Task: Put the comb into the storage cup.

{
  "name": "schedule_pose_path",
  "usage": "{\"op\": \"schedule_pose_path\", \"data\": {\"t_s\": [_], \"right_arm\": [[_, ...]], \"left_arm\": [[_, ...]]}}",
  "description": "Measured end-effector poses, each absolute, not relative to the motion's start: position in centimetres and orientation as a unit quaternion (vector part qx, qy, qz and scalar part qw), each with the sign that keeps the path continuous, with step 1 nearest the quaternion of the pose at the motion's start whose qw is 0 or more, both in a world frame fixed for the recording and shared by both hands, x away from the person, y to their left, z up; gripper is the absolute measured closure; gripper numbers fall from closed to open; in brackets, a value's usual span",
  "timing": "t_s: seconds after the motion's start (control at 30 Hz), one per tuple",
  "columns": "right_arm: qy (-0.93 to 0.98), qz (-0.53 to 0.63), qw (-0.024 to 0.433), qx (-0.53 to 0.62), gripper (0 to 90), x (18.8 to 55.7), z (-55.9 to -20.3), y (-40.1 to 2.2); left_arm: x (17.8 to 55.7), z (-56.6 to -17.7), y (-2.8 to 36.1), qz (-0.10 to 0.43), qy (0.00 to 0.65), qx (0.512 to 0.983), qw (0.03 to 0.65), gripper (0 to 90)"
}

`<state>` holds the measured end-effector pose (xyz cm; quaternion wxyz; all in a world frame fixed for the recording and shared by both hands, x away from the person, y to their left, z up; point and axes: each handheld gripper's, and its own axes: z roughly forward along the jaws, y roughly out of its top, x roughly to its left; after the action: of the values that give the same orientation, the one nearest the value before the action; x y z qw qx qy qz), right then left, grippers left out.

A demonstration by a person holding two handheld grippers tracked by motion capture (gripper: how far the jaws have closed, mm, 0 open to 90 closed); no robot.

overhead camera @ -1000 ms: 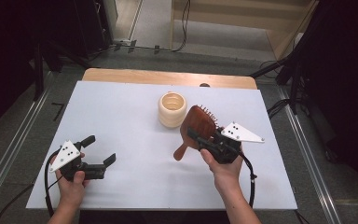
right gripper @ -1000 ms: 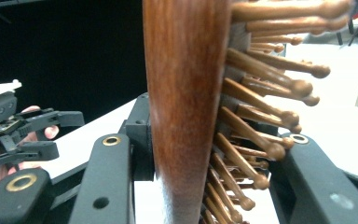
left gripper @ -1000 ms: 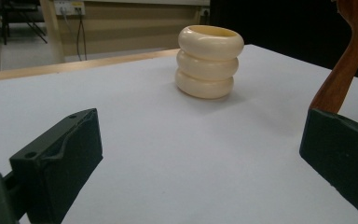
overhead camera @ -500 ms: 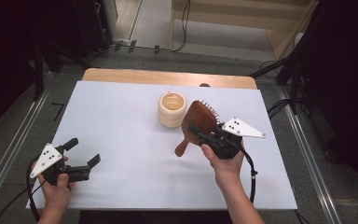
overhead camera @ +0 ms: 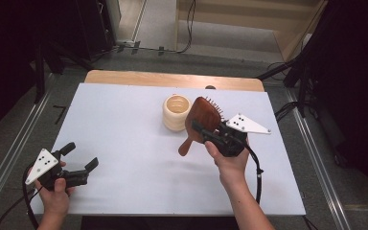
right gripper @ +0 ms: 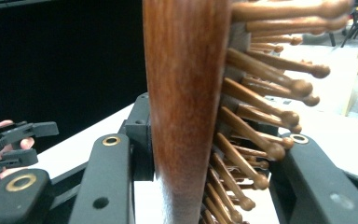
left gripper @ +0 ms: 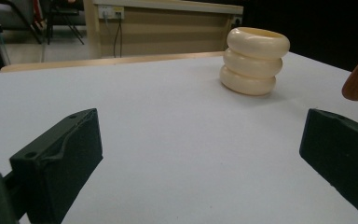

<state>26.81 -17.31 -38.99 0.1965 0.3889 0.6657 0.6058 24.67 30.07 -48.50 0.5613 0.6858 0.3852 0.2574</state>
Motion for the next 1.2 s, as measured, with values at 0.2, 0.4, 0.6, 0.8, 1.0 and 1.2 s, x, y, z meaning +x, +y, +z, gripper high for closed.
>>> {"op": "schedule_pose_path", "data": {"t_s": [0.2, 0.4, 0.6, 0.8, 1.0, 1.2], "right_arm": [[0.661, 0.61, 0.197, 0.391, 54.2, 27.3, -38.4, -17.2], [0.661, 0.61, 0.197, 0.39, 54.2, 27.8, -37.9, -17.2], [0.657, 0.611, 0.203, 0.394, 54.2, 28.4, -37.5, -17.4], [0.655, 0.611, 0.204, 0.395, 54.2, 28.8, -37.2, -17.5], [0.652, 0.612, 0.207, 0.397, 54.2, 29.4, -36.7, -17.8], [0.647, 0.614, 0.208, 0.401, 54.2, 30.0, -36.3, -17.9]], "left_arm": [[24.7, -48.6, 29.7, 0.259, 0.381, 0.694, 0.553, 0.0], [24.7, -48.7, 29.7, 0.259, 0.383, 0.693, 0.553, 0.0], [24.7, -48.7, 29.8, 0.26, 0.386, 0.69, 0.554, 0.0], [24.7, -48.7, 29.8, 0.262, 0.386, 0.69, 0.553, 0.0], [24.7, -48.7, 29.8, 0.263, 0.389, 0.688, 0.553, 0.0], [24.7, -48.7, 29.9, 0.264, 0.391, 0.687, 0.553, 0.0]]}}
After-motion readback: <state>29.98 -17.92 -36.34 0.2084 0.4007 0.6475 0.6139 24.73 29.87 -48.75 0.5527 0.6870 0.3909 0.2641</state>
